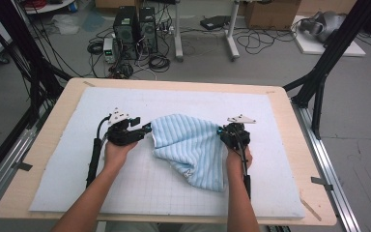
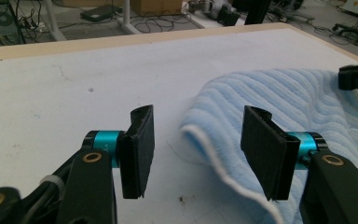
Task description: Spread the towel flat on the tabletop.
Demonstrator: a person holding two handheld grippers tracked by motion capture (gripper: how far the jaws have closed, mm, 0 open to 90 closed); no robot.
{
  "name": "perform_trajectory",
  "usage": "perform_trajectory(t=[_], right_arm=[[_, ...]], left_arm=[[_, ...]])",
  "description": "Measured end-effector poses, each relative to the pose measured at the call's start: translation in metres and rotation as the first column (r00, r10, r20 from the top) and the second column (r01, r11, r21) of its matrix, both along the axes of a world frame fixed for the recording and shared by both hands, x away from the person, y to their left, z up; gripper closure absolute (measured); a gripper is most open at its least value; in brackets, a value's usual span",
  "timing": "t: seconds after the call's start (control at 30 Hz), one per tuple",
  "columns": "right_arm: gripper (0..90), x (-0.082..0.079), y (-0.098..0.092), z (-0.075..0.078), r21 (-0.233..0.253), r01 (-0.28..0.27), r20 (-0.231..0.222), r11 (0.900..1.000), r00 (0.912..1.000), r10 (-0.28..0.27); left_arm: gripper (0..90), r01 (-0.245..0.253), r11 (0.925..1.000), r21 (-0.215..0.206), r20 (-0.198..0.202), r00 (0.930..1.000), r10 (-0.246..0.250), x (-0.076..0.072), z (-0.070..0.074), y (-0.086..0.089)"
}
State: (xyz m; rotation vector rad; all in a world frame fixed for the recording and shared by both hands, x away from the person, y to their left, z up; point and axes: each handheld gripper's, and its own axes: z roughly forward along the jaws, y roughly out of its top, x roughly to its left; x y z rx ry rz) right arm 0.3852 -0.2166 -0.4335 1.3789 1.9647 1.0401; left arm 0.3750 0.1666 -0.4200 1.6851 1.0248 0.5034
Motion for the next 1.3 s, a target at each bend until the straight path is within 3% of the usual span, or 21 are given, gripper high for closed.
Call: perform_trajectory(t=[0.03,0.07,0.1,0.17,0.3,0.47,0.57,0.67,0.83,0.93,0.97,1.07,1.13,1.17,1.2,1.23,1.27,1.3], right_arm=[[66.3,0.000,0.000,0.000,0.000,0.000,0.000,1.000,1.0000,0.000],[57.3,-0.002,-0.002,0.003,0.030,-0.021,0.010,0.999,0.9997,0.021],[54.4,-0.004,-0.003,0.006,0.069,-0.050,0.009,0.996,0.9987,0.050],[48.5,-0.011,-0.005,0.014,0.043,-0.065,0.025,0.997,0.9977,0.064],[41.0,-0.026,-0.016,0.029,0.050,-0.088,0.057,0.995,0.9947,0.085],[39.5,-0.042,-0.030,0.035,0.146,-0.104,0.092,0.984,0.9916,0.091],[39.7,-0.051,-0.033,0.031,0.126,-0.120,0.081,0.985,0.9906,0.110],[44.4,-0.061,-0.036,0.024,0.165,-0.139,0.075,0.976,0.9889,0.129],[46.4,-0.076,-0.020,0.009,0.111,-0.235,0.047,0.966,0.9719,0.231],[44.3,-0.081,-0.007,-0.003,0.038,-0.261,0.013,0.965,0.9653,0.261],[43.7,-0.081,-0.003,-0.007,0.039,-0.267,-0.001,0.963,0.9637,0.267],[42.0,-0.084,0.003,-0.011,0.023,-0.280,-0.010,0.960,0.9598,0.281],[41.0,-0.086,0.005,-0.011,0.016,-0.287,-0.005,0.958,0.9580,0.287],[40.7,-0.087,0.005,-0.011,0.014,-0.290,-0.003,0.957,0.9570,0.290],[40.5,-0.087,0.005,-0.010,0.010,-0.292,-0.001,0.956,0.9564,0.292],[40.6,-0.087,0.005,-0.010,0.013,-0.294,-0.004,0.956,0.9557,0.294],[43.2,-0.088,0.005,-0.011,0.013,-0.295,-0.009,0.955,0.9554,0.295],[48.6,-0.088,0.004,-0.011,0.016,-0.307,-0.016,0.952,0.9516,0.307]], left_arm=[[44.2,0.004,0.9999,-0.011,0.000,1.0000,-0.004,-0.001,-0.001,0.001],[43.0,0.028,0.9992,-0.027,-0.007,0.9996,-0.028,-0.003,-0.003,0.002],[42.1,0.050,0.9986,-0.018,-0.020,0.9985,-0.050,-0.003,-0.003,0.001],[41.5,0.080,0.9964,0.026,-0.005,0.9968,-0.080,-0.007,-0.002,0.000],[40.8,0.097,0.9953,0.000,0.014,0.9952,-0.097,-0.015,0.003,-0.001],[40.8,0.148,0.9887,0.024,0.016,0.9888,-0.148,-0.023,-0.001,-0.005],[40.5,0.172,0.9849,0.022,0.003,0.9851,-0.172,-0.026,-0.004,-0.007],[40.5,0.200,0.9783,0.053,-0.022,0.9797,-0.199,-0.030,-0.008,-0.011],[39.8,0.274,0.9555,0.109,-0.081,0.9606,-0.266,-0.033,-0.015,-0.019],[40.5,0.261,0.9578,0.121,-0.101,0.9631,-0.249,-0.030,-0.022,-0.027],[40.5,0.256,0.9585,0.127,-0.110,0.9638,-0.243,-0.029,-0.024,-0.030],[40.8,0.237,0.9477,0.214,-0.163,0.9652,-0.204,-0.024,-0.031,-0.042],[41.8,0.217,0.9444,0.247,-0.151,0.9713,-0.184,-0.023,-0.030,-0.046],[46.0,0.222,0.9394,0.261,-0.144,0.9713,-0.189,-0.023,-0.031,-0.048],[53.6,0.243,0.9322,0.268,-0.146,0.9668,-0.210,-0.023,-0.031,-0.051],[67.5,0.263,0.9286,0.262,-0.146,0.9618,-0.232,-0.024,-0.030,-0.054],[79.0,0.254,0.9239,0.286,-0.136,0.9653,-0.223,-0.025,-0.029,-0.057],[81.6,0.250,0.9214,0.298,-0.142,0.9659,-0.216,-0.025,-0.027,-0.060]])
